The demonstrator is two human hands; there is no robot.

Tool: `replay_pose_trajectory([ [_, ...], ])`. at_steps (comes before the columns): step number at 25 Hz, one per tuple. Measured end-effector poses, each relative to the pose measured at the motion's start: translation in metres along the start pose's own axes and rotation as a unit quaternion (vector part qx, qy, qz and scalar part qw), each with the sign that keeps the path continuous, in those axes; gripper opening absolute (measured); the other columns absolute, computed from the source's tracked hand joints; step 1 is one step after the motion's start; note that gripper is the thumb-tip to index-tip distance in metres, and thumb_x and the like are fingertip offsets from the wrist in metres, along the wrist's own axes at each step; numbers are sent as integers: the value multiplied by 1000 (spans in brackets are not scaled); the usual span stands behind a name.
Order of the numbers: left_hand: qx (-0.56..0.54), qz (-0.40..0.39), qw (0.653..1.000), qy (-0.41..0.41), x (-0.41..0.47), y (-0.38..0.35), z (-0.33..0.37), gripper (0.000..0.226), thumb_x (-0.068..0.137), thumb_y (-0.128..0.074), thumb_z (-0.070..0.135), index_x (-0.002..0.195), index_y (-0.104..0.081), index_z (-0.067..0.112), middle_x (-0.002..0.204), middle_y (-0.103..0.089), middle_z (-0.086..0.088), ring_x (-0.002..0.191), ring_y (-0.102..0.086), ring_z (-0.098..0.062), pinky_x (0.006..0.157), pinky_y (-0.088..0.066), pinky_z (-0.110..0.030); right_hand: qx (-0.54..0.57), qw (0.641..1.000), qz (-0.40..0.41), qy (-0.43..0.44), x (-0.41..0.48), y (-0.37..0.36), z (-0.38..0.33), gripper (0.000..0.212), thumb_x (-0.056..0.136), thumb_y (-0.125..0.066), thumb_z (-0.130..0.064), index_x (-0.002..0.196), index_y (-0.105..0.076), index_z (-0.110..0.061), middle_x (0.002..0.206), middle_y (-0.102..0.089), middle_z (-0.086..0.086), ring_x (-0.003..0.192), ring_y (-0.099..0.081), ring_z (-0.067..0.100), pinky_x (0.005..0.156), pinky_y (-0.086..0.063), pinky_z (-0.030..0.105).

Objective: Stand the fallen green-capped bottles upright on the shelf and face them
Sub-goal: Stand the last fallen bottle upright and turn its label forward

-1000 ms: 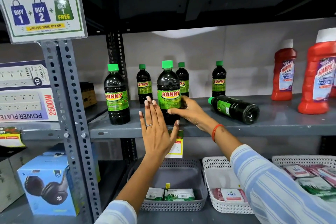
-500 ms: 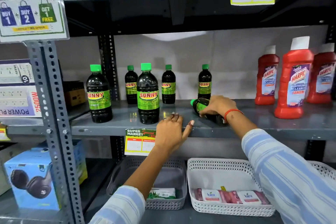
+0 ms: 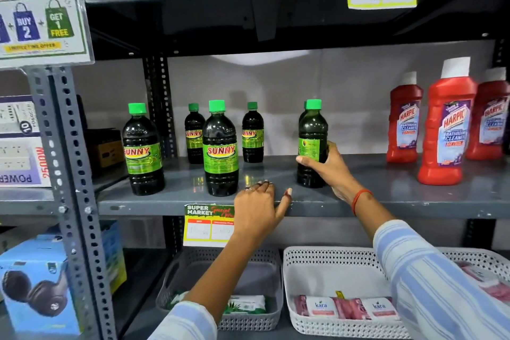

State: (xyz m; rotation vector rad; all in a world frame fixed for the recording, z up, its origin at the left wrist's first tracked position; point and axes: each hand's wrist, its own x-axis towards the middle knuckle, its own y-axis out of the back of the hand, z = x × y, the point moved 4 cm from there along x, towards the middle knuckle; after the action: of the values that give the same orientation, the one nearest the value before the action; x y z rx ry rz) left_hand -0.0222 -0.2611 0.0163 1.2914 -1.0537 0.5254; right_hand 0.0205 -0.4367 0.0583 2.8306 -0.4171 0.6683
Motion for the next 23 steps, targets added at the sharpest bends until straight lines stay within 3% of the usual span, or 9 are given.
replay_pose_trajectory([
  [4,-2,13,1000,7,0,-3,0,54,90,-30,52,66,-62,15,62,-66,0,54,-62,-20,46,-40,-25,-121,992,24,1,7,0,4,69,56,-83,-44,114,-56,-18,114,-55,7,114,-50,21,92,-46,32],
  [6,-5,17,1000,10,1,-3,0,54,89,-31,51,65,-63,15,62,-66,-1,55,-62,-20,46,-40,-25,-78,997,12,-9,7,1,4,70,59,-85,-34,119,-53,-17,110,-61,5,101,-58,18,82,-50,28],
  [9,-6,27,1000,9,-1,-4,-1,53,89,-32,51,65,-63,15,62,-67,-1,55,-62,-20,47,-42,-26,-23,999,9,-39,9,4,10,52,74,-74,-8,120,-51,-10,104,-63,6,84,-59,13,66,-44,16],
  [11,-8,28,1000,12,-1,-5,-1,53,89,-32,51,65,-63,14,63,-67,-1,56,-63,-21,48,-43,-26,-34,999,17,-38,7,1,6,47,71,-77,-18,111,-53,-14,105,-65,7,90,-60,17,70,-48,20],
  [13,-7,26,999,19,-2,-6,-1,54,89,-33,51,67,-65,14,65,-69,-1,58,-64,-21,50,-44,-26,-114,992,45,-30,7,0,5,82,47,-86,-50,114,-50,-19,112,-64,7,103,-60,23,85,-54,35],
  [15,-5,30,999,22,-2,-7,-1,54,88,-33,51,68,-67,14,68,-70,-1,60,-65,-21,52,-44,-27,-140,989,48,-11,9,1,6,103,38,-87,-53,125,-42,-19,116,-62,6,108,-59,26,94,-51,43],
  [19,-10,32,999,20,-2,-6,-1,54,88,-33,51,66,-65,13,64,-69,-1,58,-64,-21,51,-44,-27,-76,996,24,-38,6,2,6,82,63,-79,-14,132,-36,-16,109,-62,3,107,-61,24,93,-49,36],
  [21,-12,32,999,21,-2,-6,0,53,88,-34,51,64,-64,14,63,-68,-1,57,-63,-22,51,-44,-26,-85,996,18,-36,6,-1,5,85,59,-79,-26,132,-37,-17,115,-60,6,114,-57,26,96,-49,39],
  [23,-13,31,999,25,-2,-6,-1,53,88,-34,50,64,-64,14,62,-68,-2,57,-63,-22,51,-44,-27,-170,985,31,-19,6,-3,2,101,50,-82,-47,134,-35,-16,124,-52,9,125,-45,28,103,-43,44],
])
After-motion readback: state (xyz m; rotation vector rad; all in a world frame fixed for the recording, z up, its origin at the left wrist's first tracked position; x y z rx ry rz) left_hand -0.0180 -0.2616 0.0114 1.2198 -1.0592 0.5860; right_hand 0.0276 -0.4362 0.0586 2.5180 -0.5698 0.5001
